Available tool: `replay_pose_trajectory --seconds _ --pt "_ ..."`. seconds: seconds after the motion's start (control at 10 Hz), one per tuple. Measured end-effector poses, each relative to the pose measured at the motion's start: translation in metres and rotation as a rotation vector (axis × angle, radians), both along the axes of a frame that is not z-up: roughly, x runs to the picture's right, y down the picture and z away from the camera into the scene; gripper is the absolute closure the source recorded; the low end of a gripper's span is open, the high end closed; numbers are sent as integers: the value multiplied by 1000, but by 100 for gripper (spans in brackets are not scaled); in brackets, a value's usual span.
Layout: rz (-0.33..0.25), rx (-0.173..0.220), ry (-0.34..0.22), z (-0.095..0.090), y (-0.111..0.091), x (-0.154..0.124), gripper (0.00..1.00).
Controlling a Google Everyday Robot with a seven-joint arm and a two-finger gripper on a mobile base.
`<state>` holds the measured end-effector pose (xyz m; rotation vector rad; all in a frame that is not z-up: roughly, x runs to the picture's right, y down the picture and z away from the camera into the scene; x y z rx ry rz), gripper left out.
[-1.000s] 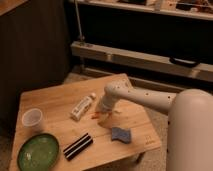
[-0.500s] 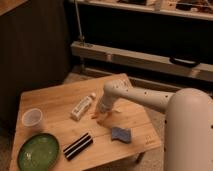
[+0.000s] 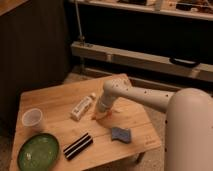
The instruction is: Place the pepper in the ceramic cup
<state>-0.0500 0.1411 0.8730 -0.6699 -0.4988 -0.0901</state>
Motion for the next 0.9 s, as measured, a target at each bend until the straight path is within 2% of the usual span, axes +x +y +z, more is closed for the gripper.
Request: replay_pose_trajectory --seconds 0.3,0.5,0.7,0.8,0.9 --pt "89 -38 -84 -38 -33 -11 70" --pt "149 -86 -168 -73 -56 -25 70" --pt "180 -138 -281 -115 -71 -56 70" --pt "187 -166 -352 -140 -74 -84 71" --pt "187 -185 -399 -154 -72 -104 75"
